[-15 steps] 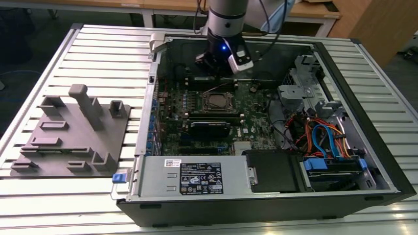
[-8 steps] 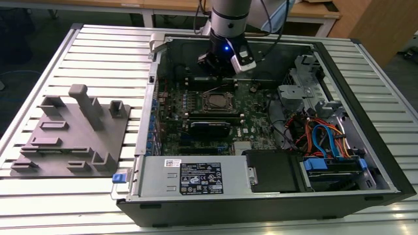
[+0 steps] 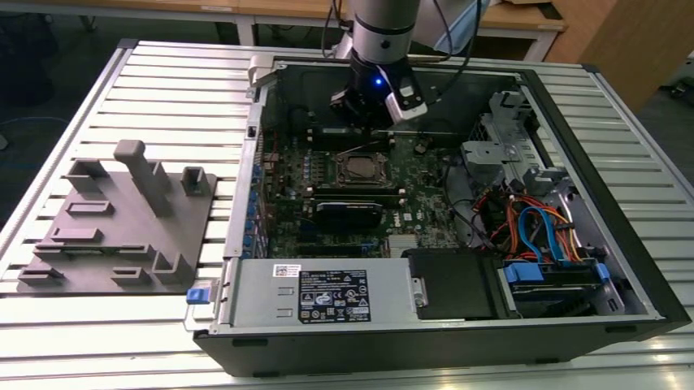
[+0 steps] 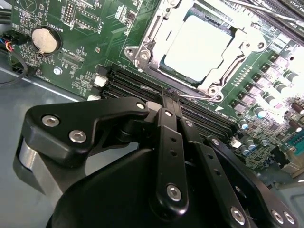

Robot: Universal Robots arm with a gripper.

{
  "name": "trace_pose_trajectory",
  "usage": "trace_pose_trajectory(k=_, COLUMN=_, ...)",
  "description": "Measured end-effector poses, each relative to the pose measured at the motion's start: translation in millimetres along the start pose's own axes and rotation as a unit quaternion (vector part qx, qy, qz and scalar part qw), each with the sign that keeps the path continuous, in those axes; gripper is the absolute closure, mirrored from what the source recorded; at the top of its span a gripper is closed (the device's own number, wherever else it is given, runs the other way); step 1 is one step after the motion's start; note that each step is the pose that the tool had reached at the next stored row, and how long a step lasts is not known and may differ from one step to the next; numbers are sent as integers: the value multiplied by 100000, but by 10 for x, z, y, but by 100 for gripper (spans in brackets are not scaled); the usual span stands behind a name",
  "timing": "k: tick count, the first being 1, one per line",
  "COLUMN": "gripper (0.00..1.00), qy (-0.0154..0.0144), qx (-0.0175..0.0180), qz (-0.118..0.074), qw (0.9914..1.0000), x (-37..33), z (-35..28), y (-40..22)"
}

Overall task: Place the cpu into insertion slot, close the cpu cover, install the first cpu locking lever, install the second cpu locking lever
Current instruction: 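Install the first cpu locking lever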

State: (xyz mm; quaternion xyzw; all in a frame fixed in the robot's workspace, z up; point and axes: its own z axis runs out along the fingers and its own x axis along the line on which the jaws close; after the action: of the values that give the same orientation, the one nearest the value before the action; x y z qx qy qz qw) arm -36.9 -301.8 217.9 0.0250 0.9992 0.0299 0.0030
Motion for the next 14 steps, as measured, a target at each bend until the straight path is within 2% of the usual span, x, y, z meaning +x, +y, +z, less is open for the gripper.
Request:
trace_pose_trajectory(k=2, gripper=90, qy=4, qx=-5, qz=-10, qw=100000, x=-3, z=6, y=-2)
trace_pose_trajectory(k=4, gripper=90, qy=9, qx=-156, qz=18, qw=100000, x=-6, z=12, y=-6)
trace_pose_trajectory(k=8, gripper=90, qy=34, qx=-787, qz=95, qw=99997, x=-8, z=21, y=-15)
trace_pose_trajectory(k=14, gripper=90, qy=27, qx=-816, qz=171, qw=99997, x=-10, z=31, y=-18)
